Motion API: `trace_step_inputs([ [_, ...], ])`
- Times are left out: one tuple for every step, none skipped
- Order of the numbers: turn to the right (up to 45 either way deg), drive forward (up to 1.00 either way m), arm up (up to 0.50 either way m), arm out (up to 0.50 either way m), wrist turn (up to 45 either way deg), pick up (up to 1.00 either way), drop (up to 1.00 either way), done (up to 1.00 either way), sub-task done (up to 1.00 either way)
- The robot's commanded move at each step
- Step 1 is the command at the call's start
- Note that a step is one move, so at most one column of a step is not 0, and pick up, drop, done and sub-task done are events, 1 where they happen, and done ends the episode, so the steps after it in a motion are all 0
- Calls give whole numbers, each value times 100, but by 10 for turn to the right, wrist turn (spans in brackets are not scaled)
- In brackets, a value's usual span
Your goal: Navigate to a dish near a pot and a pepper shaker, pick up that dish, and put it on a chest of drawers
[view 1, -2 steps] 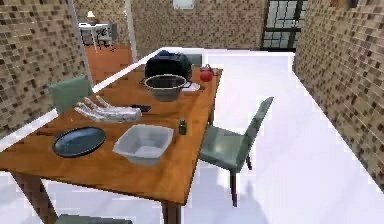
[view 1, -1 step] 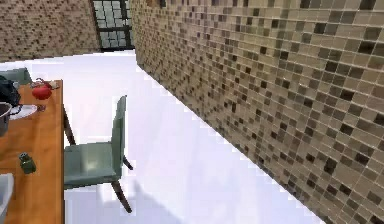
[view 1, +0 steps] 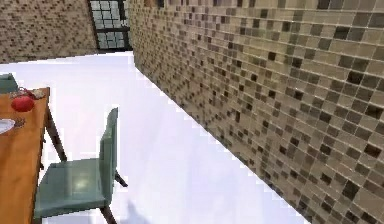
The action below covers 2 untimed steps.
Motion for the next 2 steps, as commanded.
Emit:
trace_step_inputs([
  [-450, 0, 0, 0, 0, 0, 0, 0, 0],
  [-450, 0, 0, 0, 0, 0, 0, 0, 0],
])
